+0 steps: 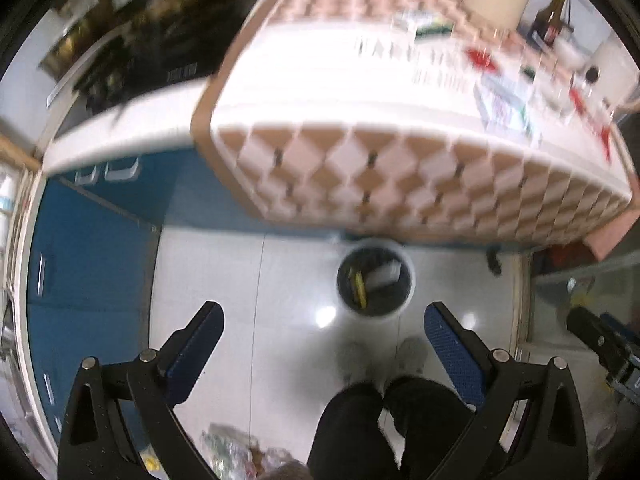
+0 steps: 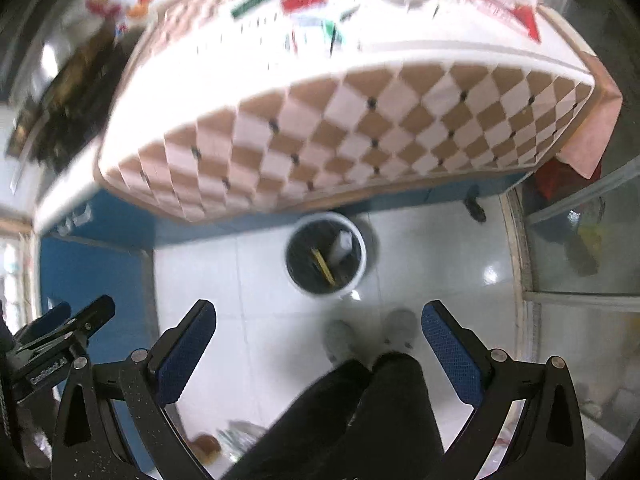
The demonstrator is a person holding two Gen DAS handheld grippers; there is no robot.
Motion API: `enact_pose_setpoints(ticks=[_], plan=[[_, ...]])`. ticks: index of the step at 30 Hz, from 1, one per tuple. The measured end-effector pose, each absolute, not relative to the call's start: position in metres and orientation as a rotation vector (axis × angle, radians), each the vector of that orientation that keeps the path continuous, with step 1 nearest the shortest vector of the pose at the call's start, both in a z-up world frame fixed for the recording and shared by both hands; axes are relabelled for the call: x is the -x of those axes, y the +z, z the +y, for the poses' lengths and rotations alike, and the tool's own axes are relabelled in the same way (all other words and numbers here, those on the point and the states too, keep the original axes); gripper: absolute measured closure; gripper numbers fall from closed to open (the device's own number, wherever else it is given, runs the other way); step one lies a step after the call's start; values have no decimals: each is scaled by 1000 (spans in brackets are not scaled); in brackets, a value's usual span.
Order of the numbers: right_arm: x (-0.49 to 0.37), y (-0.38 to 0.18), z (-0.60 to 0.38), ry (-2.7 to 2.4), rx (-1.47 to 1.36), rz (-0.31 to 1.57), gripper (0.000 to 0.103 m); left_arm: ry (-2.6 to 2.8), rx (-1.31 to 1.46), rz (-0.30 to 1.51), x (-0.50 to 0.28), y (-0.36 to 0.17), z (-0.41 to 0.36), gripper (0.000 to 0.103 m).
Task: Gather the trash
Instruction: 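Grasp the white-green wrapper with the left tool while the right grasps a tissue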
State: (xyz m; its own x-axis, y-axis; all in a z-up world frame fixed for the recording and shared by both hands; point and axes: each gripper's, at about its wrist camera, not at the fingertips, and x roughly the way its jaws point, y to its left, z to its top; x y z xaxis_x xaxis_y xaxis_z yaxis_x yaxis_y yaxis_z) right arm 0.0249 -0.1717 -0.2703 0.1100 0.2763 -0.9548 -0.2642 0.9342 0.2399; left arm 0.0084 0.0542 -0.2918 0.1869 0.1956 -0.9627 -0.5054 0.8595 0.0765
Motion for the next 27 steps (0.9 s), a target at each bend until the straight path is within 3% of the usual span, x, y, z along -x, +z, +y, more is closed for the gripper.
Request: enact_pose_setpoints(ticks=[7, 15, 20, 21, 22, 23, 24, 27], plan=[[-113, -235, -208, 335, -160, 1323, 0, 386, 323, 1256, -134, -278, 52, 0], [-249, -238, -247, 249, -195, 1299, 0, 280, 433, 1444, -283, -359, 12, 3], [-325, -272, -247, 262, -155, 1351, 0, 301, 323, 1510, -319, -391, -14, 47], [-337, -278, -244, 273, -144, 1359, 0, 307, 276, 1508, -322, -389, -19, 49], [-351, -284, -238, 293, -129, 1365, 0, 303, 264, 1501, -323, -387, -21, 59], [-358, -289, -233, 304, -119, 1367, 0, 299, 273, 1494, -322, -384, -19, 79], [-369, -294, -225, 322, -107, 1370, 0, 304, 268, 1490, -321, -380, -17, 86], [-393, -314, -198, 370, -84, 1385, 0, 344, 278, 1486, -318, -375, -5, 92]])
